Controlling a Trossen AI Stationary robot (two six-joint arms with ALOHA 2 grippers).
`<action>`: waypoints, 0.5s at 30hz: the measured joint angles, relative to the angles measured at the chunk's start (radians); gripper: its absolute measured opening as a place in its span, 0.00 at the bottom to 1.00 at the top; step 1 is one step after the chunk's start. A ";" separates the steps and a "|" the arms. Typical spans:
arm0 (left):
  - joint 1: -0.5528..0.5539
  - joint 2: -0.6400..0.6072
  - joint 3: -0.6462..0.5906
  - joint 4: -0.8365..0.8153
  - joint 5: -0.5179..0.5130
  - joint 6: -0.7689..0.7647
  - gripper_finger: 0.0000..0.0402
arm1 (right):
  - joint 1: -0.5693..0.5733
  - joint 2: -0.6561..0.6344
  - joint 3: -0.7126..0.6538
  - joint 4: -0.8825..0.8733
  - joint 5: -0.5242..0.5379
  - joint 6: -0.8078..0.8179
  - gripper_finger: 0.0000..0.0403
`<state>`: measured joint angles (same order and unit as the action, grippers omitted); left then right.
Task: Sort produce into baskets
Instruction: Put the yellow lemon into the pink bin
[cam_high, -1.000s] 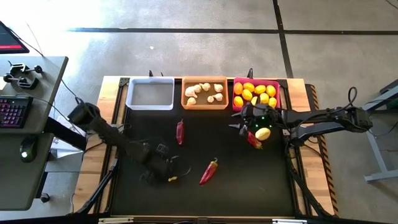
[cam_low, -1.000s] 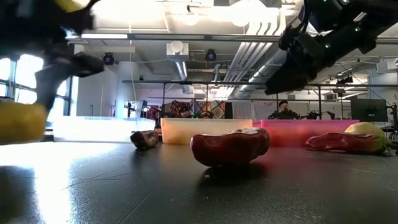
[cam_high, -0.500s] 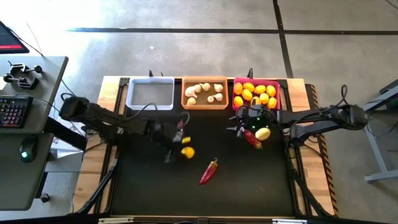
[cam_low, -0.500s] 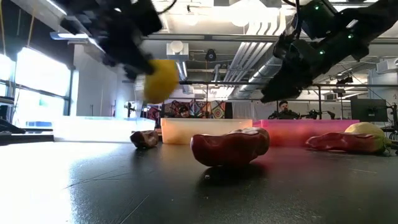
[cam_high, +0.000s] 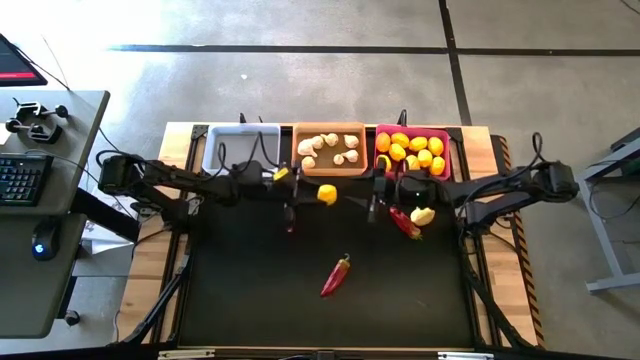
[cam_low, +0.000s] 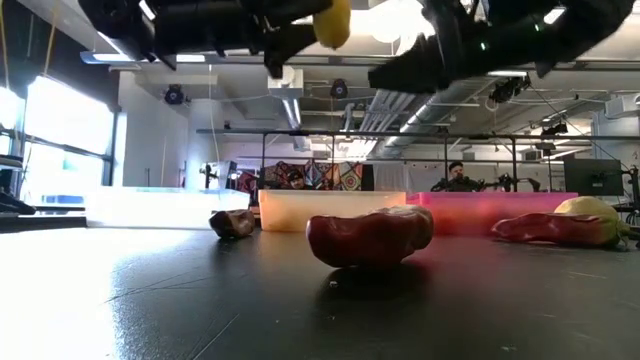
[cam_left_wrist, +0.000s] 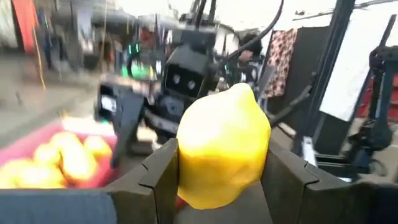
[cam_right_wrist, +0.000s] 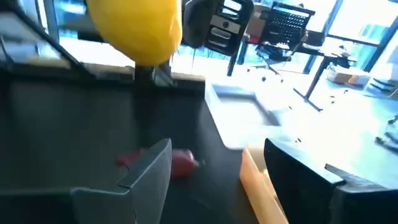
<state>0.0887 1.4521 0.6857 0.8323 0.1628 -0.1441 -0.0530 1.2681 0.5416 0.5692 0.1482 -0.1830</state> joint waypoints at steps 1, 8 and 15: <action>0.002 0.000 0.000 0.019 -0.004 0.036 0.40 | 0.004 0.000 0.016 -0.006 -0.002 0.025 0.62; 0.003 0.010 0.000 0.061 -0.022 0.187 0.40 | 0.026 0.004 0.118 -0.011 -0.100 0.123 0.62; 0.000 0.047 0.002 0.166 -0.031 0.201 0.41 | 0.071 0.019 0.131 0.011 -0.109 0.074 0.62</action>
<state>0.0891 1.4994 0.6876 0.9986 0.1322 0.0566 0.0181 1.2871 0.6724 0.5800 0.0393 -0.1092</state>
